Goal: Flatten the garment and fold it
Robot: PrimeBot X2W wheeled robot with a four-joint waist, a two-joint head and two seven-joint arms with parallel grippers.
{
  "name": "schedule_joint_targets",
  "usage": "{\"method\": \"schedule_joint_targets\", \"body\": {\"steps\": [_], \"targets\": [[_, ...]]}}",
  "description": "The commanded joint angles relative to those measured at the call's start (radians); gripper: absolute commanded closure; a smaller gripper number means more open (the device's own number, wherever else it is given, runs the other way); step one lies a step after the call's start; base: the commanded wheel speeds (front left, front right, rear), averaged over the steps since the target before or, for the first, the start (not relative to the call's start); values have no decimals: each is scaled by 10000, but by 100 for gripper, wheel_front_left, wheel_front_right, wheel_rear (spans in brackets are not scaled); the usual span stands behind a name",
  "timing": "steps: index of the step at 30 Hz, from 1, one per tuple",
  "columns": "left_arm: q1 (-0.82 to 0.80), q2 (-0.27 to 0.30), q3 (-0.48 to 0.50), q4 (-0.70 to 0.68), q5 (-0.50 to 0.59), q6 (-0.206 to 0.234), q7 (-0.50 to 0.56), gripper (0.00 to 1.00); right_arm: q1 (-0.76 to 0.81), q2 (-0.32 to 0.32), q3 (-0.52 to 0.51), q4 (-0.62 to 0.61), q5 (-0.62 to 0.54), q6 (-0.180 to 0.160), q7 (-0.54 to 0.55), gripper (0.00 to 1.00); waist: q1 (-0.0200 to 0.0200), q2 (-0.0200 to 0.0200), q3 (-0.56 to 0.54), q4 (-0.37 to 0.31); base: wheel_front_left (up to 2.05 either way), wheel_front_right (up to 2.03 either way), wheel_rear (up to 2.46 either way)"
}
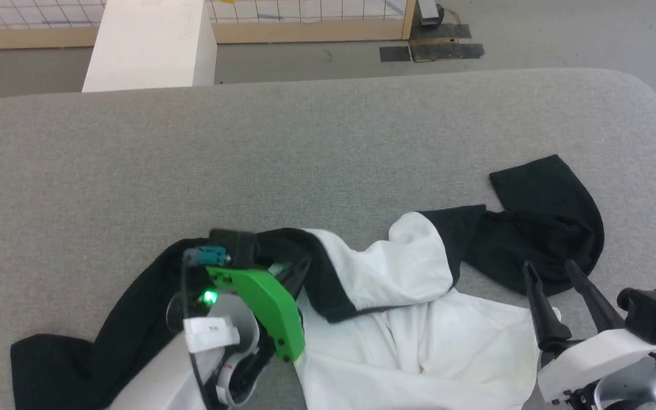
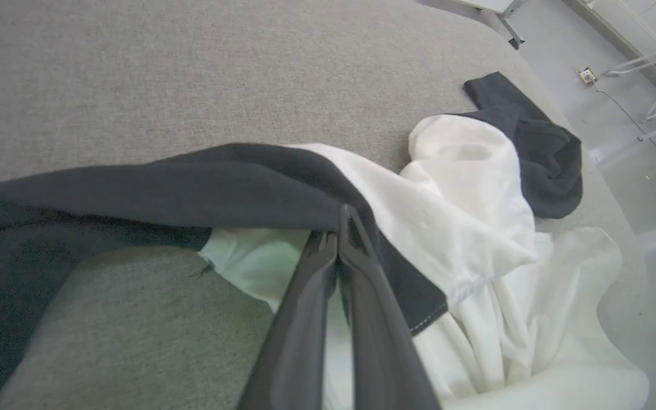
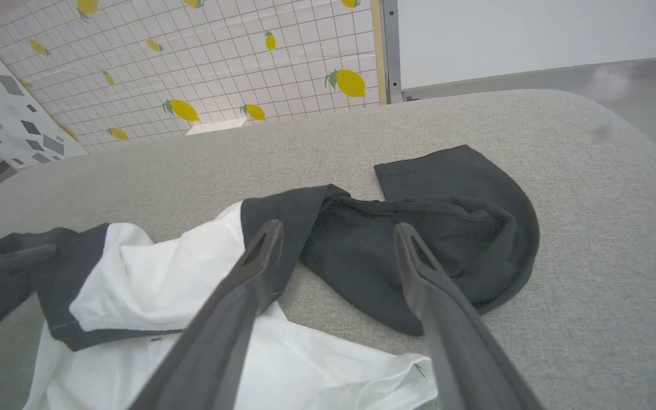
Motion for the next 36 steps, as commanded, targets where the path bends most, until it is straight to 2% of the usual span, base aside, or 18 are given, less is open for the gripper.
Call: {"method": "schedule_joint_targets", "body": {"steps": [1, 6, 12, 15, 18, 19, 20, 21, 23, 27, 31, 36], "targets": [[-257, 109, 212, -316, -151, -126, -146, 100, -239, 12, 12, -59, 67, -11, -105, 0, 0, 106, 190, -45, 0, 0, 0], [-1384, 373, 1081, -674, -293, -369, -468, 100, -596, 13, 234, -85, 173, -11, -255, 0, 0, 106, 836, -318, 0, 0, 0], [-3483, 495, 2159, 743, -439, -503, -720, 100, -1332, 13, 772, 128, 379, -11, -560, 0, 0, 106, 1911, -1002, 0, 0, 0], [-4439, 636, 2550, 2000, -244, -84, -784, 100, -1747, 13, 1040, 325, 432, -11, -751, 0, 0, 106, 2350, -1397, 0, 0, 0], [-5040, 786, 2799, 3287, 188, 820, -970, 100, -2066, 13, 1206, 525, 428, -11, -931, 0, 0, 106, 2592, -1666, 0, 0, 0], [-5170, 805, 2846, 3753, 349, 1211, -1034, 93, -2162, 13, 1237, 599, 396, -11, -986, 0, 0, 106, 2631, -1725, 0, 0, 0], [-5231, 821, 2816, 4064, 489, 1429, -1075, 23, -2232, 13, 1263, 659, 381, -11, -1018, 0, 0, 106, 2643, -1759, 0, 0, 0], [-5257, 822, 2754, 4366, 621, 1592, -1117, 0, -2316, 13, 1288, 721, 344, -11, -1053, 0, 0, 106, 2643, -1778, 0, 0, 0], [-5212, 762, 2693, 4655, 798, 1703, -1471, 0, -2441, 13, 1312, 795, 180, -11, -1081, 0, 0, 106, 2597, -1720, 0, 0, 0], [-4685, 549, 2598, 4797, 930, 1363, -2571, 0, -2591, 13, 1420, 833, -314, -11, -945, 0, 0, 106, 2317, -1357, 0, 0, 0], [-3647, 98, 2798, 4466, 748, 1072, -4043, 0, -2547, 13, 1454, 795, -683, -11, -565, 0, 0, 106, 1887, -764, 0, 0, 0], [-1776, -572, 2754, 3567, 430, 808, -4543, 0, -2171, 12, 1305, 592, -720, -11, -102, 0, 0, 106, 1280, -72, 0, 0, 0]]}}
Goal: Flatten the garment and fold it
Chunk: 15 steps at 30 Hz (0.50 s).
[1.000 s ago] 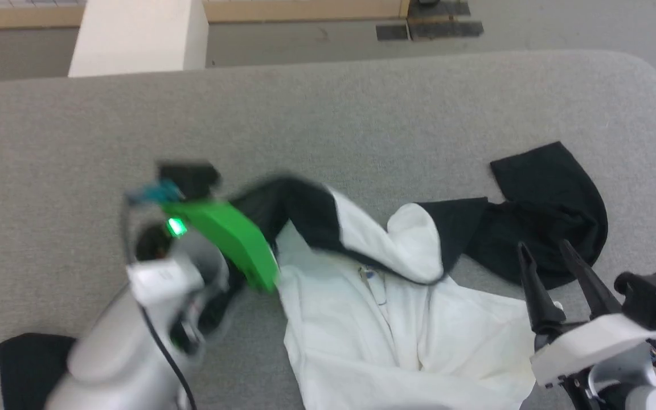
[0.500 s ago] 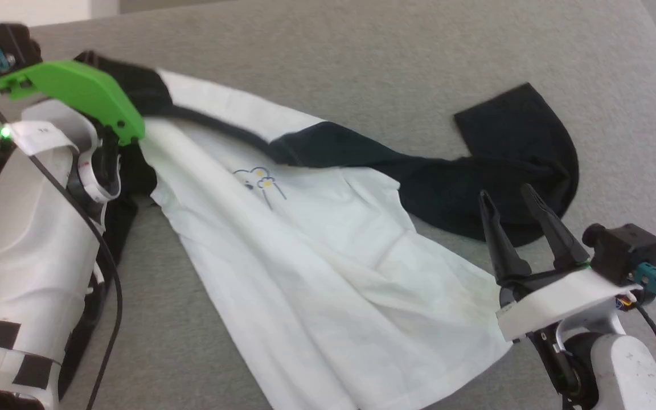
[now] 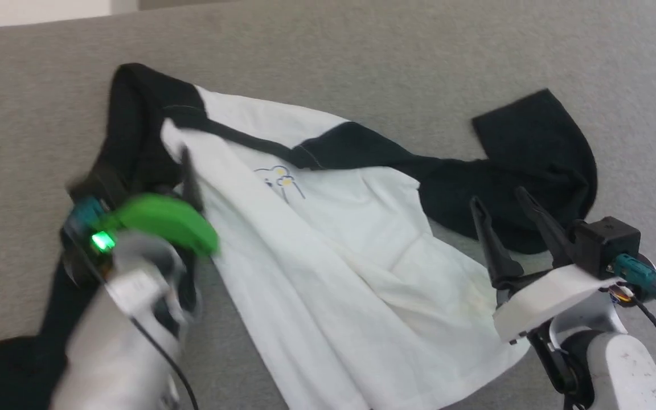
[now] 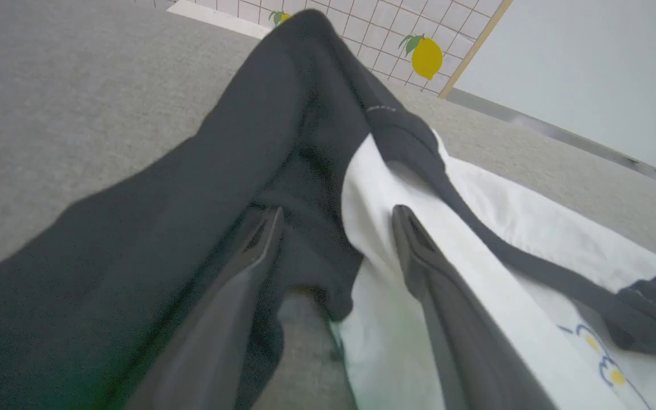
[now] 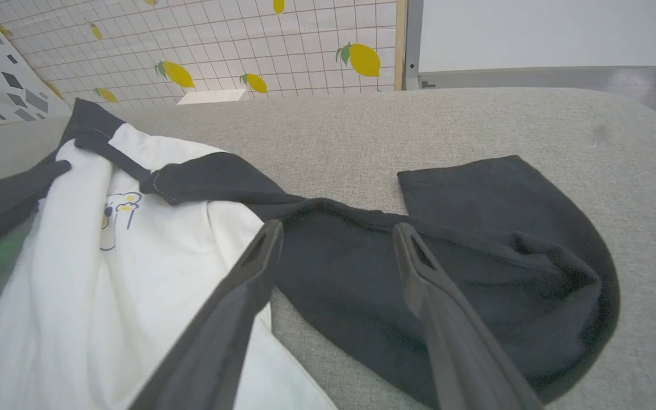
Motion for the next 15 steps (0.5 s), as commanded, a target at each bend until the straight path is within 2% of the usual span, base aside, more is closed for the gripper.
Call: {"method": "schedule_joint_targets", "body": {"steps": [1, 5, 9, 15], "targets": [[495, -120, -131, -216, -89, -67, -61, 0, 203, 7, -53, -112, 25, -11, 59, 0, -2, 106, -939, 932, 0, 0, 0], [1563, -288, -663, -828, -44, 124, 311, 0, 567, 7, -156, -265, 187, -11, 188, 0, -2, 106, -1266, 1168, 0, 0, 0], [2061, -203, -1326, -1092, 213, 618, 1306, 0, 833, 7, -117, -355, 344, -11, 272, 0, -2, 106, -1480, 1158, 0, 0, 0], [2262, 86, -2108, -1588, 243, 638, 2896, 0, 1110, 7, -117, -410, 406, -11, 329, 0, -2, 106, -1686, 975, 0, 0, 0]]}}
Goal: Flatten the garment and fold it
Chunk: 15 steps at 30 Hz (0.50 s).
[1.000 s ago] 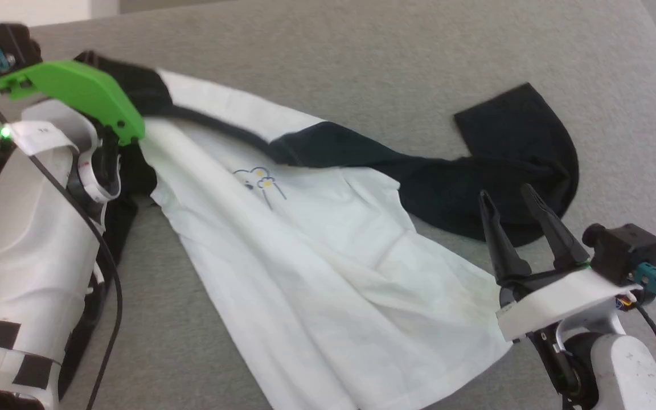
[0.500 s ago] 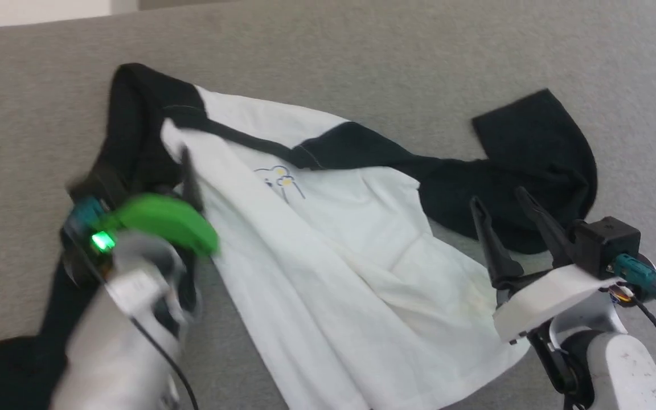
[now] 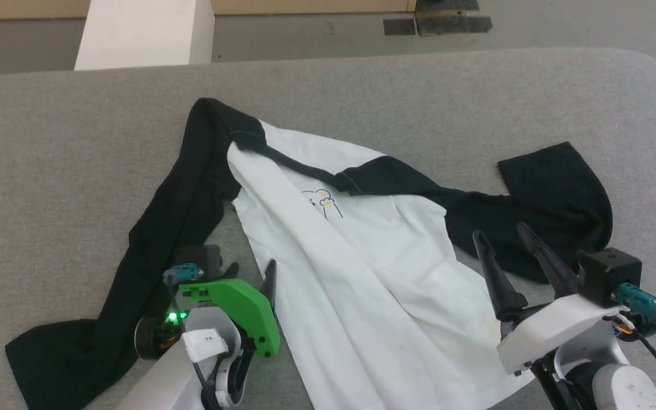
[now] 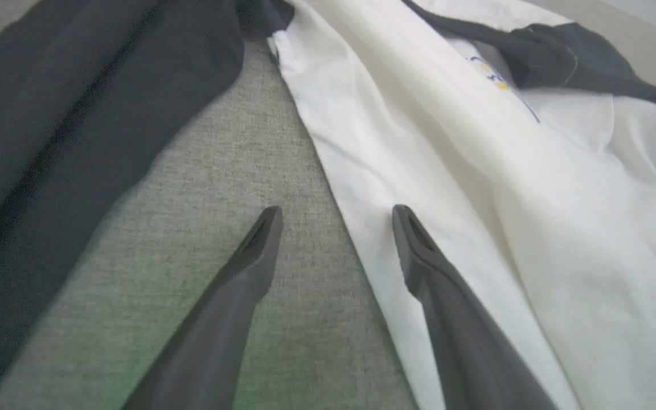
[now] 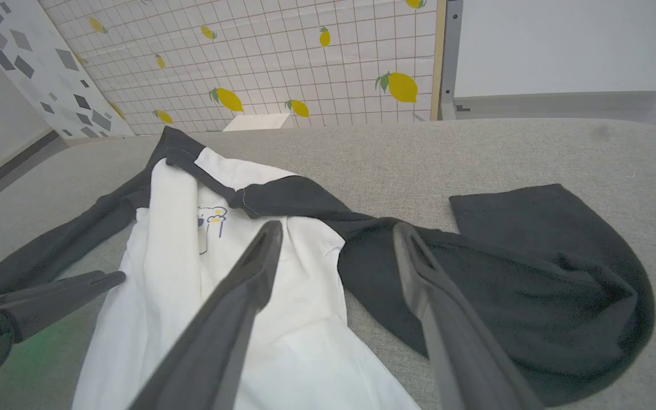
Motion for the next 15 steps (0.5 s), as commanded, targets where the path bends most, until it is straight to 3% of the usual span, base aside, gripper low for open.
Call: {"method": "schedule_joint_targets", "body": {"steps": [1, 2, 3, 4, 13, 15], "targets": [[169, 200, -209, -62, 73, 37, 388, 0, 144, 9, -23, -46, 57, -11, 34, 0, 0, 106, -159, -30, 0, 0, 0], [162, 278, -324, -135, 97, 22, 624, 15, 176, 9, -30, -51, 62, -11, 37, 0, 0, 106, -187, -47, 0, 0, 0], [131, 396, -486, -217, 172, 9, 909, 65, 213, 9, -43, -58, 71, -11, 40, 0, 0, 106, -213, -61, 0, 0, 0], [90, 504, -645, -277, 266, -20, 1135, 99, 238, 9, -53, -57, 82, -11, 38, 0, 0, 106, -241, -66, 0, 0, 0], [-18, 818, -1813, -1026, 618, -856, 2181, 100, 415, 9, -113, -57, 202, -11, 52, 0, 0, 106, -525, 261, 0, 0, 0], [79, 867, -1841, -1176, 556, -870, 2253, 100, 434, 9, -141, -81, 209, -11, 62, 0, 0, 106, -594, 388, 0, 0, 0]]}}
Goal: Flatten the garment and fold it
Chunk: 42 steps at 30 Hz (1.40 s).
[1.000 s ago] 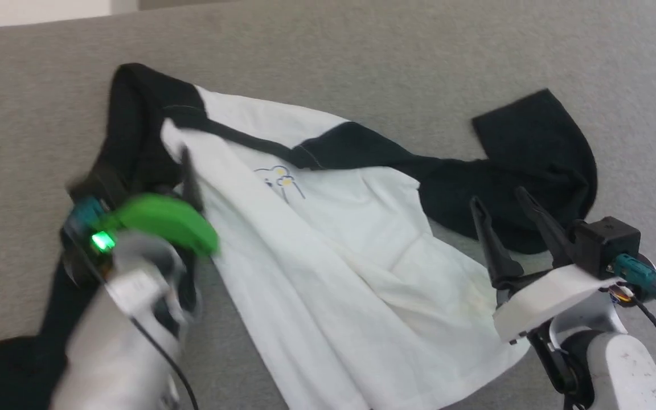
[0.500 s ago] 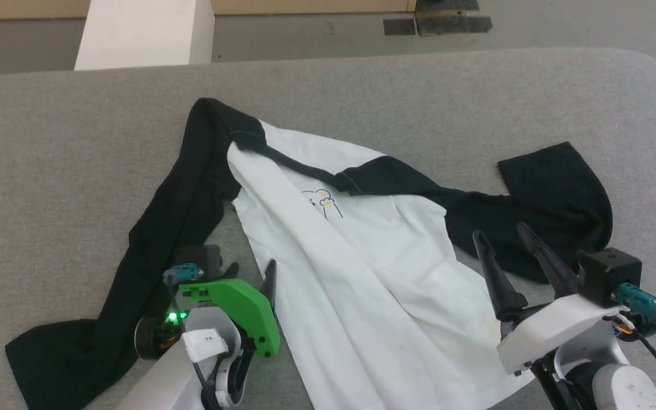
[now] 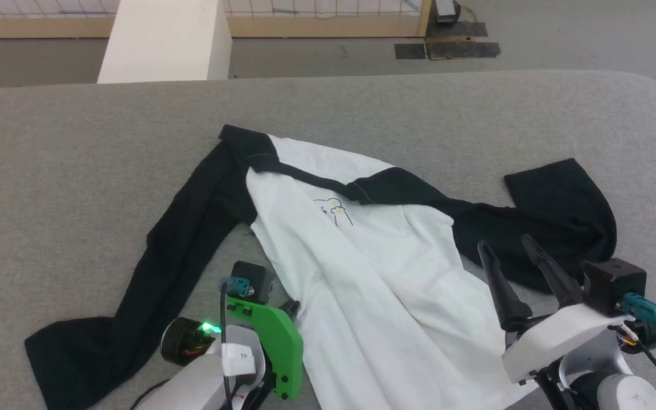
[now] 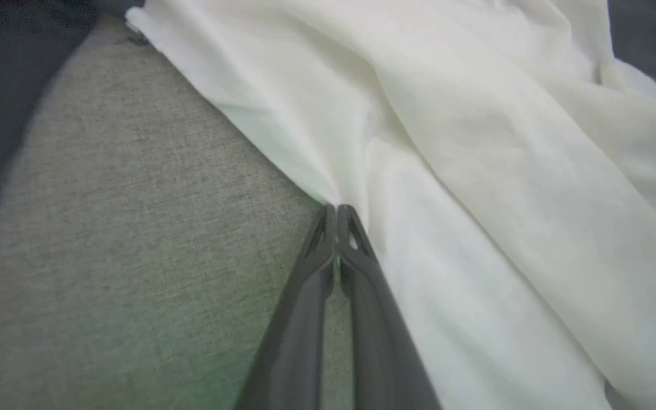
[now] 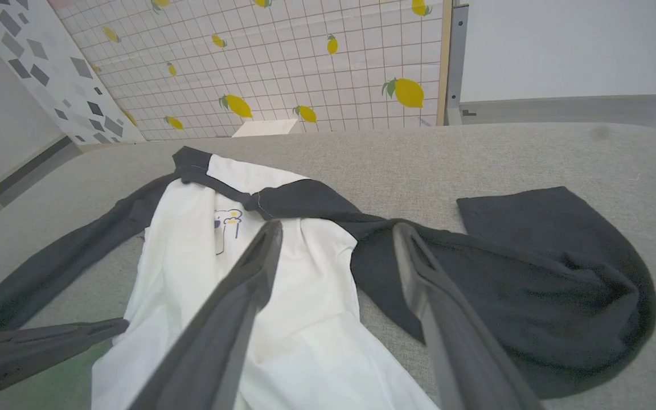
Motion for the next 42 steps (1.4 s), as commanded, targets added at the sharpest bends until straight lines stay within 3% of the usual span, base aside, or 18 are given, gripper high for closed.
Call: {"method": "schedule_joint_targets", "body": {"steps": [1, 6, 12, 17, 18, 19, 24, 31, 38, 39, 40, 41, 42], "targets": [[190, 162, 34, -139, -77, 38, 61, 100, 107, 9, -37, -59, 51, -11, 27, 0, 0, 106, -136, 204, 0, 0, 0], [990, 866, 508, -1104, -357, 727, 180, 100, 275, 9, -154, -125, -130, -11, 126, 0, 0, 106, -316, 568, 0, 0, 0], [2422, 2126, 1267, -2624, -648, 2041, 453, 100, 291, -51, 0, -156, -745, -11, 422, 0, 0, 106, -291, 989, 0, 0, 0], [3109, 2595, 1718, -3143, -750, 2739, 362, 100, -344, -891, 699, 240, -1308, -11, 626, 0, 0, 106, -6, 1347, 0, 0, 0], [3110, 2572, 1783, -3174, -709, 2812, 236, 69, -544, -1079, 857, 364, -1398, -11, 608, 0, 0, 106, 58, 1424, 0, 0, 0], [3100, 2465, 1863, -3213, -709, 2850, 47, 0, -812, -1295, 1070, 557, -1489, -11, 592, 0, 0, 106, 129, 1505, 0, 0, 0], [2761, 1726, 2130, -3211, -661, 2501, -1216, 0, -2264, -2124, 2137, 1732, -1581, -11, 403, 0, 0, 106, 514, 1918, 0, 0, 0], [1898, 640, 2471, -2550, 192, 1836, -4288, 0, -4369, -3042, 4181, 3503, -1272, -11, 511, 0, 0, 106, 1046, 2666, 0, 0, 0], [1259, -232, 2569, -1723, 948, 1441, -5228, 0, -5722, -3636, 5397, 4829, -882, -11, 1144, 0, 0, 106, 1409, 3188, 0, 0, 0], [1208, -337, 2609, -1650, 1090, 1385, -5257, 0, -5849, -3685, 5498, 4964, -830, -11, 1289, 14, 0, 106, 1438, 3238, 0, 0, 0], [1188, -458, 2676, -1592, 1178, 1325, -5274, 0, -5969, -3729, 5578, 5052, -752, -11, 1414, 60, 0, 106, 1464, 3277, 0, 0, 0], [1186, -537, 2720, -1538, 1241, 1269, -5282, 0, -6069, -3786, 5670, 5087, -717, -11, 1512, 73, 0, 106, 1482, 3300, 0, 0, 0], [1181, -617, 2779, -1490, 1346, 1204, -5288, 0, -6191, -3856, 5753, 5102, -641, -11, 1594, 100, 0, 106, 1501, 3323, 0, 0, 0]]}}
